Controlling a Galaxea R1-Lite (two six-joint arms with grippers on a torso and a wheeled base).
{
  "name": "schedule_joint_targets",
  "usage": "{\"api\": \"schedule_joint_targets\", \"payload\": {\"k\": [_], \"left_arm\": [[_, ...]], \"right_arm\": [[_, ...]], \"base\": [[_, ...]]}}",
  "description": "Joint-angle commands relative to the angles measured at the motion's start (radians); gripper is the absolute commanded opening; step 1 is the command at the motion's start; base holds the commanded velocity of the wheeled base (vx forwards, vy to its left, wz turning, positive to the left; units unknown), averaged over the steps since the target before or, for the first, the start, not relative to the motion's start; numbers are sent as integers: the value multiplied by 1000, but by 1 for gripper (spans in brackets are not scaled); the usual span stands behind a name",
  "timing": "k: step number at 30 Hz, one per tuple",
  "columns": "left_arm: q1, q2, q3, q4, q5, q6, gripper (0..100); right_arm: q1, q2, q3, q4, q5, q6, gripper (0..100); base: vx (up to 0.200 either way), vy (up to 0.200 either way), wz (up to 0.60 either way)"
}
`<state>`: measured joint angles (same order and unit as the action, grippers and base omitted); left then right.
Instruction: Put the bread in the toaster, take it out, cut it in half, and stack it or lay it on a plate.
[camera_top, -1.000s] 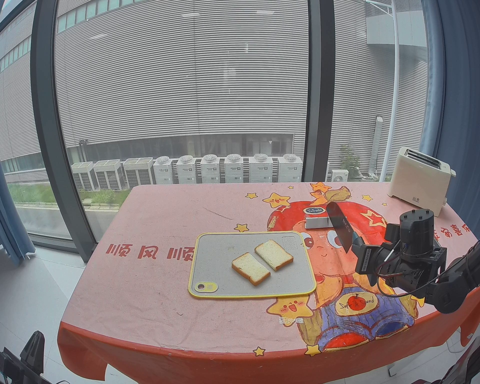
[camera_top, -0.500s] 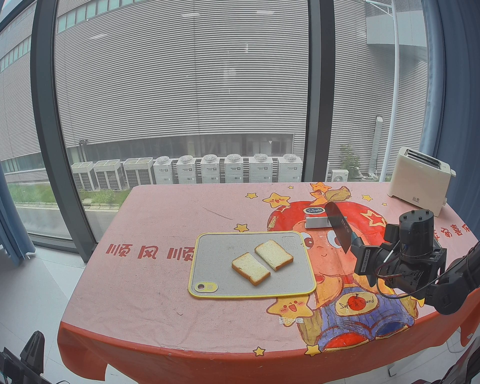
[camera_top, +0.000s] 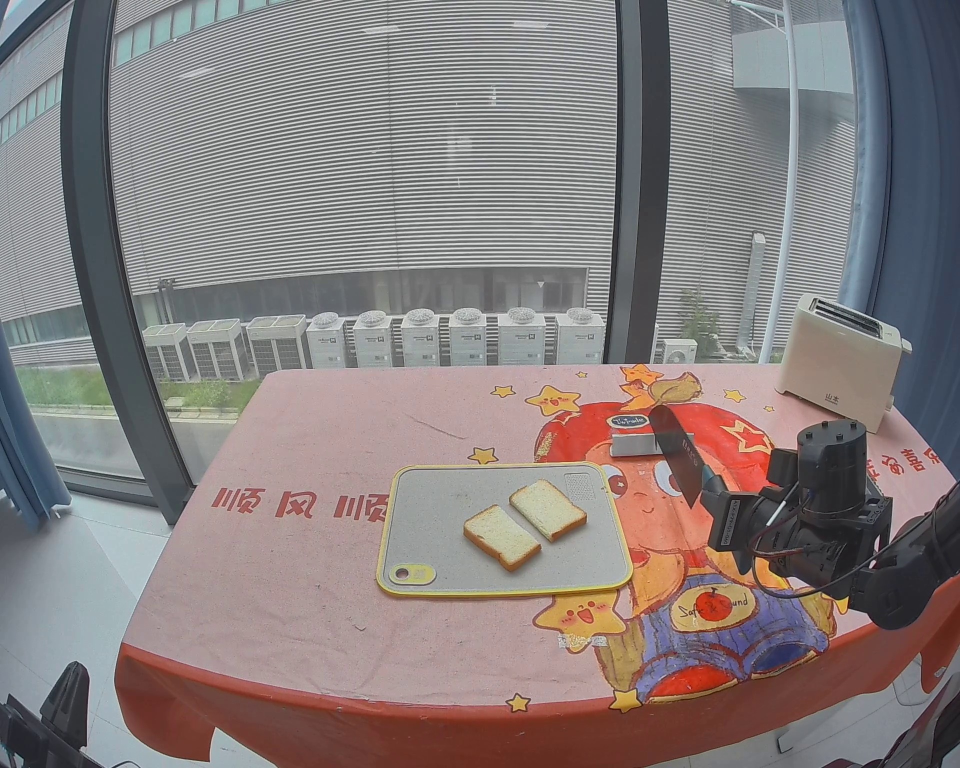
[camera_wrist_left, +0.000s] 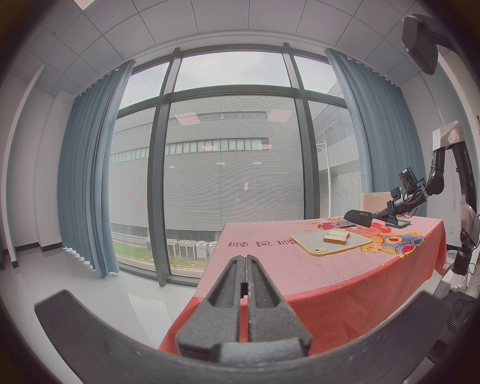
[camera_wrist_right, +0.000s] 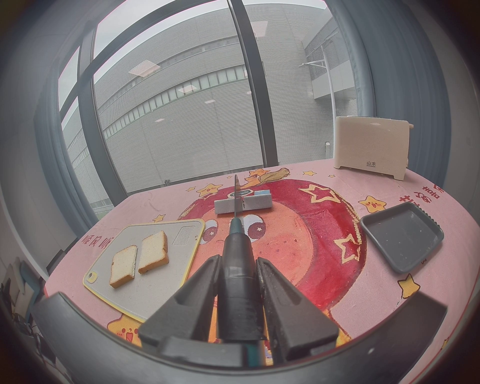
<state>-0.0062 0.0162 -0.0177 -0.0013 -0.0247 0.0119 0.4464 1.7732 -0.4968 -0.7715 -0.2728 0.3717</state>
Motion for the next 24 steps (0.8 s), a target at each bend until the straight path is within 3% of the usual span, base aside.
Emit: {"api": "schedule_joint_targets", "payload": {"k": [1, 24], "left_arm": [[0, -16, 18, 0, 0, 0, 0], [0, -16, 18, 0, 0, 0, 0]], "right_arm": [[-3, -6, -3, 0, 0, 1, 0], [-2, -5, -2, 0, 0, 1, 0]], "base": [[0, 0, 0], [0, 0, 0]]}}
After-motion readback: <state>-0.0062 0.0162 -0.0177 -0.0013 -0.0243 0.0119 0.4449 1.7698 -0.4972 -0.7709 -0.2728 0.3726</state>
